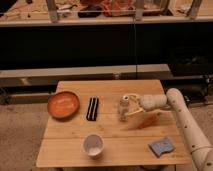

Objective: Stand the bottle upright

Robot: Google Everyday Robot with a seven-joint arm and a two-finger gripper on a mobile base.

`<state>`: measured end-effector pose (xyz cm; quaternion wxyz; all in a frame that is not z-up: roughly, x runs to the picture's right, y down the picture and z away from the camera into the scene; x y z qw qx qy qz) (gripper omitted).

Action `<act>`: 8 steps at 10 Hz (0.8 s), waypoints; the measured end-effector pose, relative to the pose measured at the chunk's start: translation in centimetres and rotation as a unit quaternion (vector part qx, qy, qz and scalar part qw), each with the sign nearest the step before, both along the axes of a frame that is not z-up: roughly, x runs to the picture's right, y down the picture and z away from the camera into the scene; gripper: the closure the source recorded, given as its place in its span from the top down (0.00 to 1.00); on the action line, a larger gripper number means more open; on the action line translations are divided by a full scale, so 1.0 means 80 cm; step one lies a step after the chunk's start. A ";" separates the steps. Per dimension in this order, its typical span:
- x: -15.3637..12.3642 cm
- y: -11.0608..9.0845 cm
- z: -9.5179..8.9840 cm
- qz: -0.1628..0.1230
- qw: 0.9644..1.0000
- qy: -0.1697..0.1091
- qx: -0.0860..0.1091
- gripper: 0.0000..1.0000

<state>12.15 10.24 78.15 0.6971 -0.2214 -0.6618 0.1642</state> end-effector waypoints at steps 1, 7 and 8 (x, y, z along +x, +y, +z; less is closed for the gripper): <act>0.000 0.000 -0.001 0.000 1.000 0.000 -0.001 0.74; 0.005 0.003 -0.004 -0.006 1.000 -0.002 -0.007 0.80; 0.005 0.003 -0.005 -0.007 1.000 -0.003 -0.008 0.80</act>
